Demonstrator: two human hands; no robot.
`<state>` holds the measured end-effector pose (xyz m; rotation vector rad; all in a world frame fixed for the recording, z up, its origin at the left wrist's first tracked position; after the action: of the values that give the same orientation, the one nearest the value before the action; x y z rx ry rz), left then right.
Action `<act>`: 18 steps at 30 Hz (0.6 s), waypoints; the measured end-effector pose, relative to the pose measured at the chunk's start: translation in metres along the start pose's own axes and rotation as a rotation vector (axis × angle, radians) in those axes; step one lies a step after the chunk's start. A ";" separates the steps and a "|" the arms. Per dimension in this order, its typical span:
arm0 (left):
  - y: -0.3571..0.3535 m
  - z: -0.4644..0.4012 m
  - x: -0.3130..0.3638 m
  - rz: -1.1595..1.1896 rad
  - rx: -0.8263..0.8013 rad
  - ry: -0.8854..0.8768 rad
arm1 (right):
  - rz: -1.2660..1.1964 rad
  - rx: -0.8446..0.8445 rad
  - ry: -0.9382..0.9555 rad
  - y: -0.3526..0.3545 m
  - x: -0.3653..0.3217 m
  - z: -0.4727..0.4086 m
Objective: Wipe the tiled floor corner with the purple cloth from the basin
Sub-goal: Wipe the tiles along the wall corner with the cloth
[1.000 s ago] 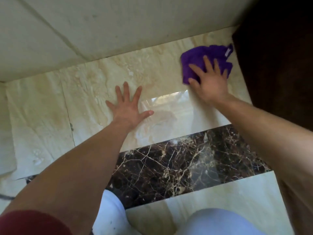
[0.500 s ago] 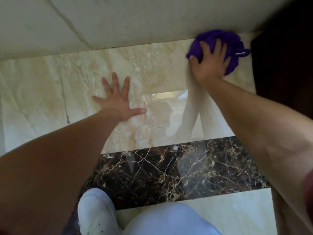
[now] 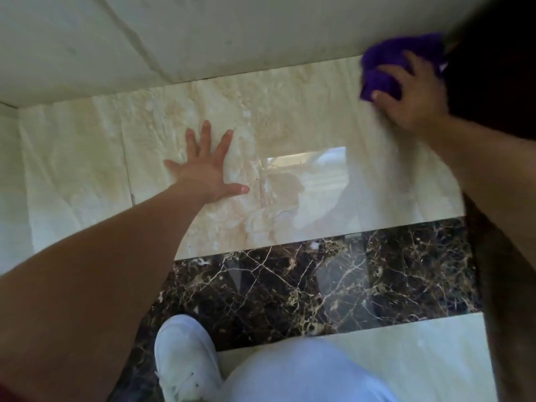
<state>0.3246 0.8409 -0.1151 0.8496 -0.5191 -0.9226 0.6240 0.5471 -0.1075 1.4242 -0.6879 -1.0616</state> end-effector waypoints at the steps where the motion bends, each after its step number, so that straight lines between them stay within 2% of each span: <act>1: -0.002 -0.001 -0.001 0.000 0.011 -0.007 | -0.005 0.025 -0.042 0.004 0.014 -0.001; 3: -0.005 -0.004 -0.004 0.003 0.032 -0.023 | -0.033 0.075 -0.144 -0.002 0.012 -0.007; 6: -0.007 -0.002 -0.005 0.024 0.097 -0.052 | -0.094 0.126 -0.326 -0.021 -0.042 -0.006; 7: -0.007 0.000 -0.006 0.045 0.145 -0.062 | -0.096 0.130 -0.313 -0.028 -0.065 -0.003; 10: -0.013 0.013 -0.019 0.098 0.294 -0.070 | -0.099 0.105 -0.107 -0.046 -0.136 0.019; 12: -0.022 0.025 -0.048 0.129 0.335 0.033 | -0.097 0.079 -0.006 -0.059 -0.183 0.029; 15: -0.036 0.054 -0.114 0.187 0.295 0.240 | -0.086 0.008 0.105 -0.076 -0.259 0.045; 18: -0.045 0.096 -0.168 0.170 0.236 0.260 | -0.084 -0.105 0.285 -0.089 -0.339 0.057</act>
<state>0.1476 0.9304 -0.1033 1.1035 -0.4704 -0.5911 0.4176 0.8364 -0.1175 1.4863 -0.3647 -0.9209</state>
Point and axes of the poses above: each hand's wrist, its own z-axis away from the middle knuckle, its own y-axis out of the back of the hand, x = y × z, the point moved 3 cm from there along -z, towards the middle knuckle, and after that the axes turned 10 degrees about x, right-handed, at the moved point
